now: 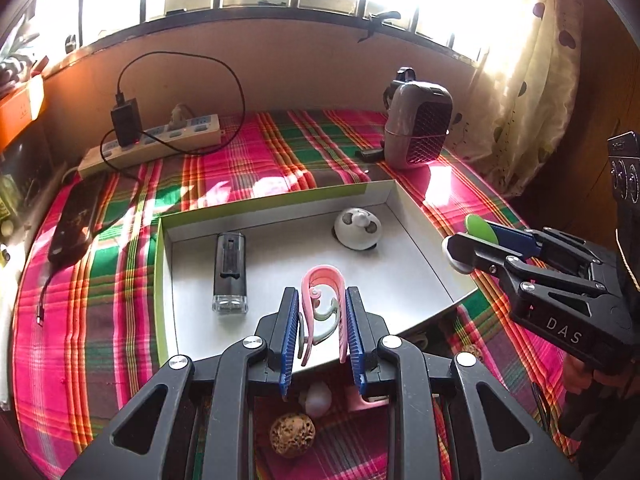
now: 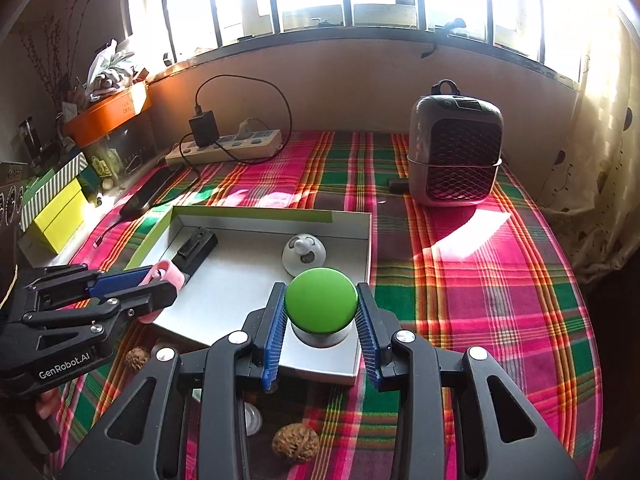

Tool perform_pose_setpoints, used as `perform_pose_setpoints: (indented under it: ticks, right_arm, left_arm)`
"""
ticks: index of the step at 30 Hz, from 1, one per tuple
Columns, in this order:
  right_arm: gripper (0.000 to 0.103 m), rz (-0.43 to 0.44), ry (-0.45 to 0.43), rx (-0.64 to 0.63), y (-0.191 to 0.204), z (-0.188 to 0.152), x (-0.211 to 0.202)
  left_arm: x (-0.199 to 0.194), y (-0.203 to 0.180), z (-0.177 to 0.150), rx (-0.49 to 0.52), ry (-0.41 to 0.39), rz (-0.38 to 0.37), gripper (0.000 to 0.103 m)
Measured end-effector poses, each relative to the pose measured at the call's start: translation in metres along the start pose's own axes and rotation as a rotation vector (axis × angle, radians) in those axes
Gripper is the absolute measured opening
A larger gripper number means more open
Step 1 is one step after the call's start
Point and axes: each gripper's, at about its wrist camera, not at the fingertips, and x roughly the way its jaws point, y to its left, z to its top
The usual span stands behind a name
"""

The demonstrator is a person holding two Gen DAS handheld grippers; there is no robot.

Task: Organize objects
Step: 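Carry the pink clip and green mushroom toy over the white tray with both grippers, then release the pink clip in the tray with the left gripper while the right sets down the mushroom toy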

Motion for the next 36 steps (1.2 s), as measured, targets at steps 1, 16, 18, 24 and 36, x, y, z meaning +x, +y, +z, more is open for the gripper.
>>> perform_pose_setpoints:
  ticks: [1,16,18,24,36]
  right_arm:
    - [0.035,0.01,0.004,-0.001,0.0,0.002,0.005]
    - [0.035,0.042,0.077,-0.017,0.001,0.009,0.059]
    - [0.035,0.043,0.083,-0.02,0.0,0.009,0.062]
    - [0.035,0.043,0.093,-0.016,-0.001,0.008,0.069]
    - [0.035,0.037,0.086,-0.036,0.003,0.008,0.072]
  left_arm:
    - [0.005,0.001,0.004,0.002,0.004,0.002,0.021]
    - [0.068,0.014,0.034,0.003,0.069,0.052,0.021]
    - [0.075,0.016,0.035,0.002,0.081,0.058,0.021]
    - [0.086,0.016,0.035,0.006,0.096,0.066,0.021]
    - [0.095,0.021,0.036,-0.012,0.103,0.087,0.021]
